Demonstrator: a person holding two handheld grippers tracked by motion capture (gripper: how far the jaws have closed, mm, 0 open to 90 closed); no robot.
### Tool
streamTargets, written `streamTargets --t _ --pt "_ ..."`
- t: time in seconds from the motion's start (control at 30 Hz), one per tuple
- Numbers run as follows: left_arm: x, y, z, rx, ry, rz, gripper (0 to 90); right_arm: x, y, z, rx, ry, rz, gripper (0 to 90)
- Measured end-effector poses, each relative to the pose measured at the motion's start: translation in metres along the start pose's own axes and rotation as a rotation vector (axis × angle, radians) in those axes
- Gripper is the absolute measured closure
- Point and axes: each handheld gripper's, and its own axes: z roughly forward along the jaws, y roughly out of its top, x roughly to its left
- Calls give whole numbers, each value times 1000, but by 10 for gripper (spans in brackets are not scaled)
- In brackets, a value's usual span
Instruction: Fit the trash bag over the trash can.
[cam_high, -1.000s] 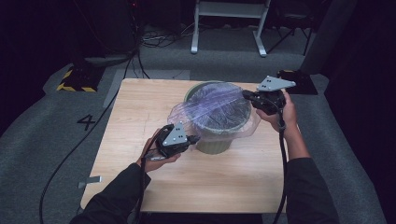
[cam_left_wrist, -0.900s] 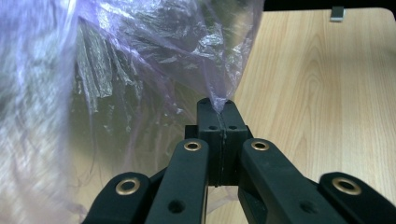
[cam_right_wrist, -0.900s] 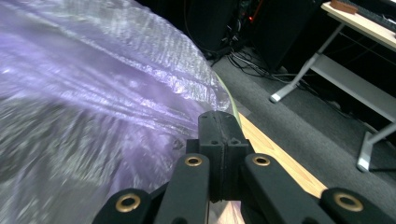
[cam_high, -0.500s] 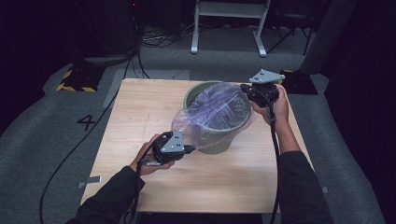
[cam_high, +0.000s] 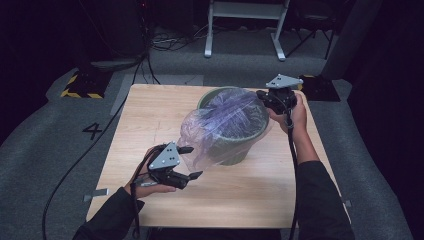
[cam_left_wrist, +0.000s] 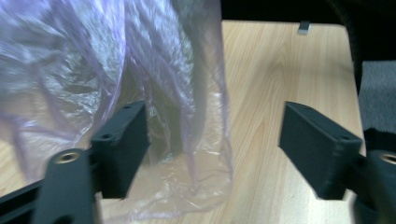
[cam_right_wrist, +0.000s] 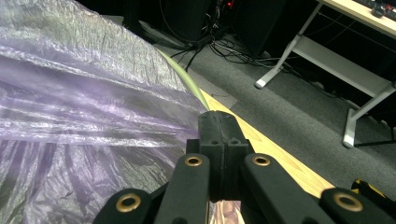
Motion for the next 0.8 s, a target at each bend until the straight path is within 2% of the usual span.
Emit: streamTargets --t 0.13,0.2,0.23,0.27,0.3,0.37,0.4,0.47,0.53,0.6,0.63,0.7,0.77,0.8 --pt "3 5 -15 -72 18 -16 162 0 -1 1 -8 -1 14 900" --pt "6 13 -20 -104 50 -18 162 0 -2 1 -10 3 20 900" --pt "8 18 -22 -120 47 -15 166 0 -2 2 -10 0 18 900" --pt "10 23 -22 -123 62 -9 168 0 -2 2 -10 3 21 900" --pt "12 27 -20 -116 96 24 177 -1 -2 2 -11 6 26 900" --pt "22 35 -14 -86 90 20 195 -2 -3 3 -9 8 31 900" --pt "27 38 -12 -89 95 14 224 -2 -3 3 -9 11 32 900" --pt "38 45 -10 -95 97 13 324 -4 -4 3 -9 14 38 900" --pt "48 51 -7 -80 107 17 352 -5 -5 3 -12 21 41 900" --pt "57 55 -3 -67 97 30 452 -6 -5 3 -13 26 45 900" --pt "61 57 -1 -50 111 38 475 -6 -6 3 -17 32 46 900" --pt "68 59 2 -48 97 40 547 -7 -6 3 -20 39 45 900" --pt "73 61 7 -21 128 52 605 -7 -7 4 -23 46 43 900" --pt "76 61 9 -18 129 54 664 -6 -8 4 -24 49 40 900"
